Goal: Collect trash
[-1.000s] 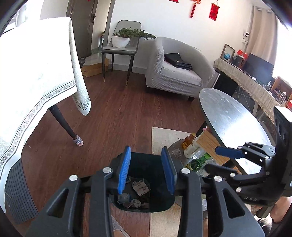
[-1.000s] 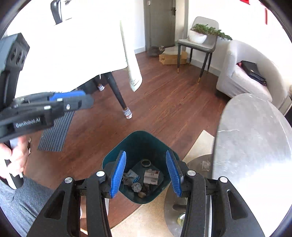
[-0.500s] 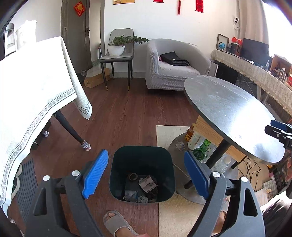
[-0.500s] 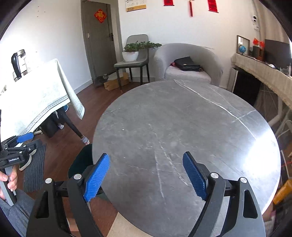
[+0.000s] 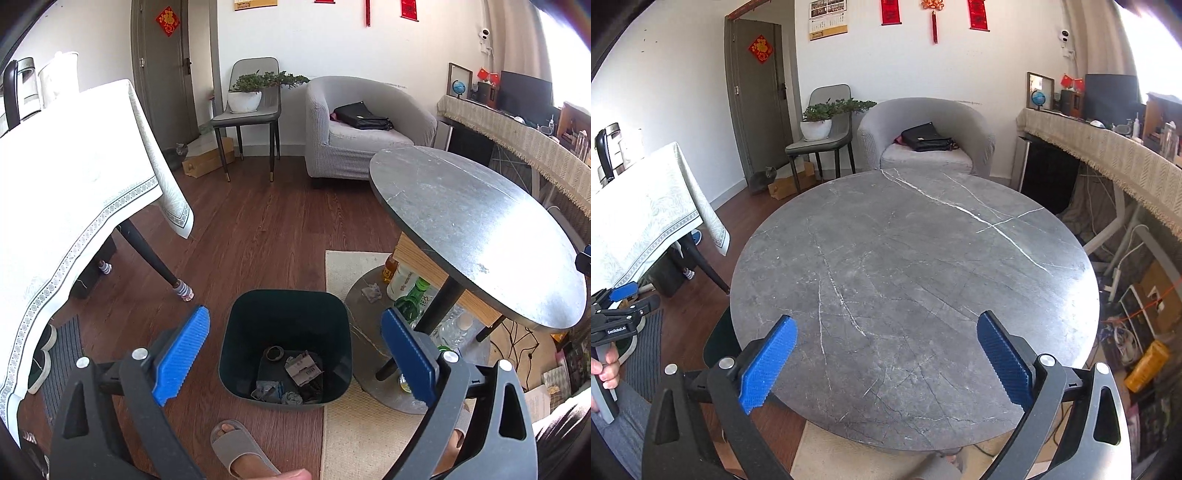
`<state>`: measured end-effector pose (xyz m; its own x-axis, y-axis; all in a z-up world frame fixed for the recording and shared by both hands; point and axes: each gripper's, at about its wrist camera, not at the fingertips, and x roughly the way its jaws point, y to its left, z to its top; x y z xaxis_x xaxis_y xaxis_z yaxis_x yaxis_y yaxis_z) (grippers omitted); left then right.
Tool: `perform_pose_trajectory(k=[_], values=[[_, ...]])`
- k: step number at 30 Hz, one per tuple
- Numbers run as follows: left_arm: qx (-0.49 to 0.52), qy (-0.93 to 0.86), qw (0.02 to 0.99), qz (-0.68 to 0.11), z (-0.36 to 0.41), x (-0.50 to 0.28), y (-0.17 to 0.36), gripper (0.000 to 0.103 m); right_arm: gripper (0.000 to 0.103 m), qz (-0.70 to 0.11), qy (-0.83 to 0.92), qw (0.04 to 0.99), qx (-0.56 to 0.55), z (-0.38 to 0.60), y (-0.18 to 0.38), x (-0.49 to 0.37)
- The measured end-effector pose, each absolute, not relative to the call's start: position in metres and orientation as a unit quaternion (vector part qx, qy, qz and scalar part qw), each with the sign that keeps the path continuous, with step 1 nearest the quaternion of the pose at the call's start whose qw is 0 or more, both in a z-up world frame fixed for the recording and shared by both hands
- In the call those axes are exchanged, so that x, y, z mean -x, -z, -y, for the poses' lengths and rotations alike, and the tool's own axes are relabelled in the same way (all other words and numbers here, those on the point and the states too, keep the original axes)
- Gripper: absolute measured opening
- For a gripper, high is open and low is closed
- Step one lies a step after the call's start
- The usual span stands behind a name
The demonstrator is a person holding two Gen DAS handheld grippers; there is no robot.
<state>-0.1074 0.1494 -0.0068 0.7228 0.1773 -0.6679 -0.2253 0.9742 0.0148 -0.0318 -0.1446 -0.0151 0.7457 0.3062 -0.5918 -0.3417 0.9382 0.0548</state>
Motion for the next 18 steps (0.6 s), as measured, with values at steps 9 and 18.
perform_pose_trajectory(k=[9, 18], values=[[0.027, -0.105, 0.931, -0.350, -0.148, 0.107, 0.007, 0.096, 0.099, -0.319, -0.195, 0.926, 0.054, 0.131, 0.017, 0.040], [0.024, -0.109, 0.932, -0.346, -0.145, 0.105, 0.009, 0.097, 0.099, -0.318, -0.201, 0.925, 0.051, 0.130, 0.016, 0.042]])
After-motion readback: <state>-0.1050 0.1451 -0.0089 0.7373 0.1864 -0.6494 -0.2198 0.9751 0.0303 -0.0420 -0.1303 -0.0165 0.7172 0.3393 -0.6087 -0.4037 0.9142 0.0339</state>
